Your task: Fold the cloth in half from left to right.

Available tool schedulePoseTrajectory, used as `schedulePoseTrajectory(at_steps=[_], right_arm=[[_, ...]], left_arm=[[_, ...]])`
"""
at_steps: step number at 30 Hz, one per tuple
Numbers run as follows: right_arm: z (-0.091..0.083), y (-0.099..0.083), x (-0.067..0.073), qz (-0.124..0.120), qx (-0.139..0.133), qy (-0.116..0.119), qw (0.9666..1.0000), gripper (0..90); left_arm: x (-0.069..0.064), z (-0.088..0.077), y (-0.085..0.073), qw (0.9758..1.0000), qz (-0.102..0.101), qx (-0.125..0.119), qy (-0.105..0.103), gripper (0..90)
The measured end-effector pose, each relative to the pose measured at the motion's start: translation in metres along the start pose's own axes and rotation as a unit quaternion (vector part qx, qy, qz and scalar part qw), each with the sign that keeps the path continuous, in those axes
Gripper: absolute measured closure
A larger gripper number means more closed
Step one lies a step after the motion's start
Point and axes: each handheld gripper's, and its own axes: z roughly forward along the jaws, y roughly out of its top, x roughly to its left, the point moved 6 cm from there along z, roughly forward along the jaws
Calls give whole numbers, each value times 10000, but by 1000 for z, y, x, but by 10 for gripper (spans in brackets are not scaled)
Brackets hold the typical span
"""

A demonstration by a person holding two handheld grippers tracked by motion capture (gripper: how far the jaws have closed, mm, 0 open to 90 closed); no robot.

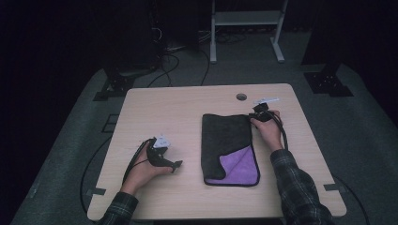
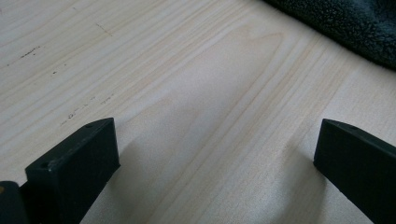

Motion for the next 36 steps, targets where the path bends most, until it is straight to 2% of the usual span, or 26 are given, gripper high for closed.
schedulePoseTrajectory(at_steps=[2,6,12,17,19,22,28,32,36], right_arm=[[-3,2,-1,-40,-54,-42,10000,709],[-13,6,2,-127,-179,86,9997,678],[-27,8,11,-325,-212,182,9991,647],[-41,-1,24,-420,-272,439,9978,598],[-43,-2,26,-451,-267,469,9975,591],[-56,-5,33,-585,-313,529,9964,574],[-73,-13,43,-673,-351,672,9949,571],[-83,-22,52,-797,-339,799,9930,568],[-93,-33,66,-898,-315,1030,9901,559]], left_arm=[[0,0,0,10000,2,1,1,0],[0,0,0,10000,2,1,1,0],[0,0,0,10000,3,7,1,0],[0,0,0,10000,3,15,-1,0],[0,0,0,10000,4,15,-2,0],[0,0,0,10000,3,18,-2,0],[0,0,0,10000,4,16,-3,0],[0,0,0,10000,3,17,-2,0],[0,0,0,10000,3,17,-2,0]])
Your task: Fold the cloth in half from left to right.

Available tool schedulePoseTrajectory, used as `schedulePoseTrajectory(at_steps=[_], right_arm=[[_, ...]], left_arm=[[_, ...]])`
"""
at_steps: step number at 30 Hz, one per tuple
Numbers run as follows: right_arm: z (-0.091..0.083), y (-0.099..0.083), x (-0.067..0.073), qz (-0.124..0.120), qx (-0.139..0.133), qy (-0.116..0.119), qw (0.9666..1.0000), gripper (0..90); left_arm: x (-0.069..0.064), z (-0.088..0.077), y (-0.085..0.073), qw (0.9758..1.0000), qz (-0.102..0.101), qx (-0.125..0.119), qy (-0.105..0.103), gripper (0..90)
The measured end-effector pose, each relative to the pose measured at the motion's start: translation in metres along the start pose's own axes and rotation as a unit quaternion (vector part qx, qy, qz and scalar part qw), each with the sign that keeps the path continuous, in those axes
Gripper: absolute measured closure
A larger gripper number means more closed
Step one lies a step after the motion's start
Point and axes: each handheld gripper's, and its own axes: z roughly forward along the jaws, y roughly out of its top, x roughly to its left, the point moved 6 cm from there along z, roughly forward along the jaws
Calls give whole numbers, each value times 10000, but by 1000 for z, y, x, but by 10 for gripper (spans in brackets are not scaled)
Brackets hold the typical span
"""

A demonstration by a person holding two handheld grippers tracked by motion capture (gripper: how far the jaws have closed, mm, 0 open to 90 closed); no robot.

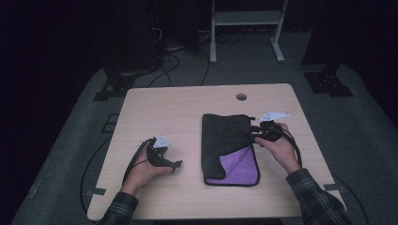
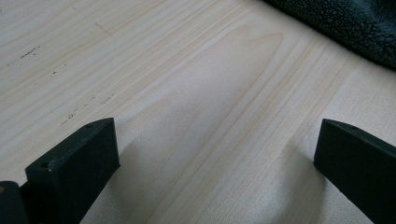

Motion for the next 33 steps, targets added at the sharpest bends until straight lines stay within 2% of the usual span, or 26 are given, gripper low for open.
schedulePoseTrajectory(at_steps=[4,8,9,11,12,13,16,17,18,19,20,26,28,33], right_arm=[[-4,-3,11,-98,11,136,9999,544],[-6,-8,31,-222,17,389,9990,507],[-6,-8,31,-222,17,389,9990,507],[-5,-11,44,-286,18,585,9979,484],[-5,-11,44,-286,18,585,9979,484],[-4,-12,53,-321,20,713,9969,476],[0,-12,65,-435,-5,897,9950,453],[0,-12,65,-435,-5,897,9950,453],[5,-12,74,-480,14,1037,9934,437],[5,-12,74,-480,14,1037,9934,437],[9,-13,81,-544,53,1116,9922,419],[20,-14,95,-712,122,1242,9896,403],[27,-16,101,-771,225,1266,9887,401],[37,-19,105,-822,333,1218,9886,394]], left_arm=[[0,0,0,10000,0,-1,0,0],[0,0,0,10000,0,-1,1,0],[0,0,0,10000,0,-1,1,0],[0,0,0,10000,-1,-1,1,0],[0,0,0,10000,-1,-1,1,0],[0,0,0,10000,1,0,0,0],[0,0,0,10000,0,-1,1,0],[0,0,0,10000,0,-1,1,0],[0,0,0,10000,1,0,1,0],[0,0,0,10000,1,0,1,0],[0,0,0,10000,1,1,1,0],[0,0,0,10000,0,0,1,0],[0,0,0,10000,16,1,4,0],[0,0,0,10000,19,2,4,0]])
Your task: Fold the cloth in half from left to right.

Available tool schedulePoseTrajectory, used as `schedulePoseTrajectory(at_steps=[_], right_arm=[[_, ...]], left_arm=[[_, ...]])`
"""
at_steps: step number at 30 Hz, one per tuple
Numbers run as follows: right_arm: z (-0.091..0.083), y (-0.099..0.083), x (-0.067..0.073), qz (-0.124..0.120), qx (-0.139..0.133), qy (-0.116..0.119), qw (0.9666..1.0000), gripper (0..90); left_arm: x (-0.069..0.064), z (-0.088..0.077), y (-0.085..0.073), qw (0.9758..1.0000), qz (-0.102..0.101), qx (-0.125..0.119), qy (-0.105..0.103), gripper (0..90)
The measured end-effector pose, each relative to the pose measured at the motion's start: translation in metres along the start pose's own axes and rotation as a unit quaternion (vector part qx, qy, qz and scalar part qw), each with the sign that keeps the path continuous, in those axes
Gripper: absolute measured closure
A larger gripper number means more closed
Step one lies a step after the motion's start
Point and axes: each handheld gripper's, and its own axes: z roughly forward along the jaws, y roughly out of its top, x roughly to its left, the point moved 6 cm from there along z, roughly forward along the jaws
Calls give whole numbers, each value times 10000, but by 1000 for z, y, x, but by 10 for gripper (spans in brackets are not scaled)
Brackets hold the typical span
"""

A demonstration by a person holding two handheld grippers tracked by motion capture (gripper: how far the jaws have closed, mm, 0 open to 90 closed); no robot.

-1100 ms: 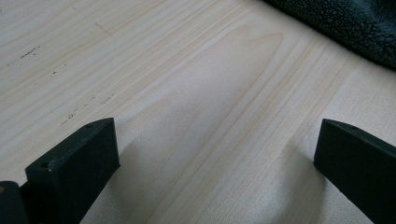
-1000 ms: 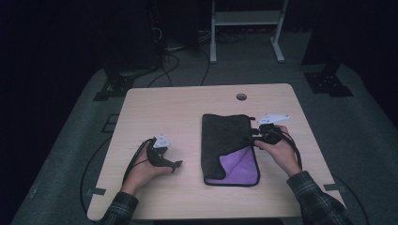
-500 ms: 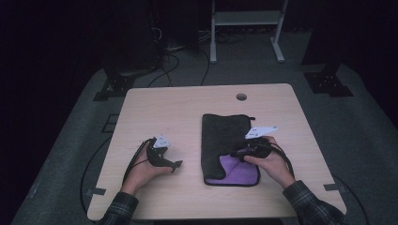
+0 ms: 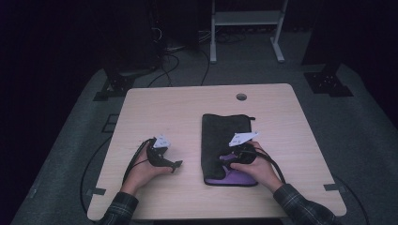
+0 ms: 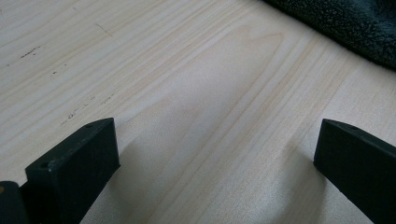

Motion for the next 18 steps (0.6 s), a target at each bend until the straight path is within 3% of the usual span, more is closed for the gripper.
schedulePoseTrajectory(at_steps=[4,8,11,16,18], right_arm=[[10,-4,2,-118,173,-49,9998,381],[12,-6,2,-190,252,-130,9994,429],[11,-7,2,-162,275,-142,9994,504],[9,-9,-2,27,246,-167,9996,778],[7,-9,-3,166,215,-84,9996,808]], left_arm=[[0,0,0,10000,-20,-17,-1,0],[0,0,0,10000,-20,-17,0,0],[0,0,0,10000,-21,-17,-2,0],[0,0,0,10000,-18,-16,0,0],[0,0,0,10000,-1,0,-1,0]])
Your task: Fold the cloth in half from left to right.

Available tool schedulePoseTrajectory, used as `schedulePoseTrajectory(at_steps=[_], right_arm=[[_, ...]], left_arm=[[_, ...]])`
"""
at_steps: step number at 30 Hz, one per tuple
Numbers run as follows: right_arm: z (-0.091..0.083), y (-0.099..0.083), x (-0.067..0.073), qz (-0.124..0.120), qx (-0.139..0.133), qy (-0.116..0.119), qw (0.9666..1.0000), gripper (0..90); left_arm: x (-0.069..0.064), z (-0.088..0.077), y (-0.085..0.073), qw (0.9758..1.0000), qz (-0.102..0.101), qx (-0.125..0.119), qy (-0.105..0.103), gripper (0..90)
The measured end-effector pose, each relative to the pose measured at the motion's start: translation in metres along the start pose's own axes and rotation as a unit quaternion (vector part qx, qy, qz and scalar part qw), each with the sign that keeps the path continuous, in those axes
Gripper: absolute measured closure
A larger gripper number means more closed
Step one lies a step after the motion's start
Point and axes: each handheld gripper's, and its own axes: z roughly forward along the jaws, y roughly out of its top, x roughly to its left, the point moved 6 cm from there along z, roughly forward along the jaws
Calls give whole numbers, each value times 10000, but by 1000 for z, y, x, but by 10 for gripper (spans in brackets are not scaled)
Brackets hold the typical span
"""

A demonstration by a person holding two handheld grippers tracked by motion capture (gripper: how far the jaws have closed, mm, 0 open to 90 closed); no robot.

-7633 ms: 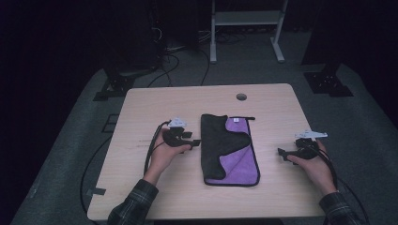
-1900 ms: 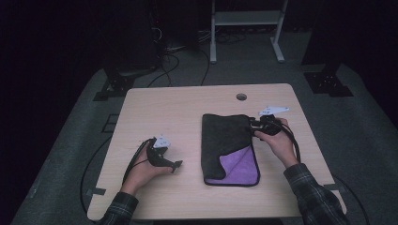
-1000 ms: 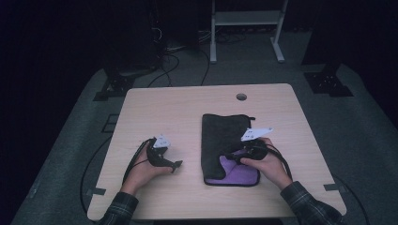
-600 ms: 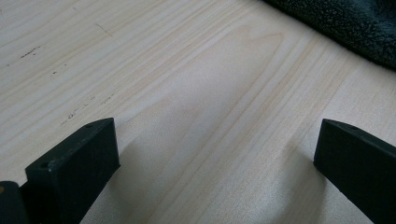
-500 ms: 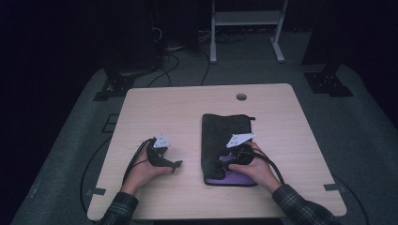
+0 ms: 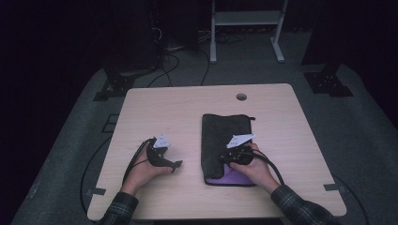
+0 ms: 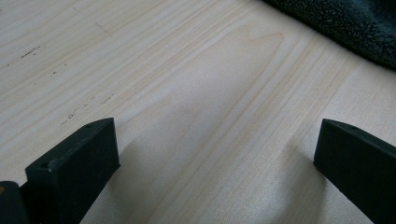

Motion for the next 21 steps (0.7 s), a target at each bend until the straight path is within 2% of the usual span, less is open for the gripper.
schedulePoseTrajectory(at_steps=[5,9,10,11,12,18,21], right_arm=[[-9,2,-1,105,-65,82,9999,815],[-30,2,2,52,-232,109,9997,816],[-30,2,2,52,-232,109,9997,816],[-40,0,2,64,-303,87,9995,816],[-40,0,2,64,-303,87,9995,816],[-67,-10,2,254,-531,49,9983,816],[-75,-19,3,319,-559,26,9979,814]], left_arm=[[0,0,0,10000,-1,-1,1,0],[0,0,0,10000,-14,-1,-1,0],[0,0,0,10000,-14,-1,-1,0],[0,0,0,10000,-16,-2,-2,0],[0,0,0,10000,-16,-2,-2,0],[0,0,0,10000,-17,-3,-1,0],[0,0,0,10000,-32,-14,1,0]])
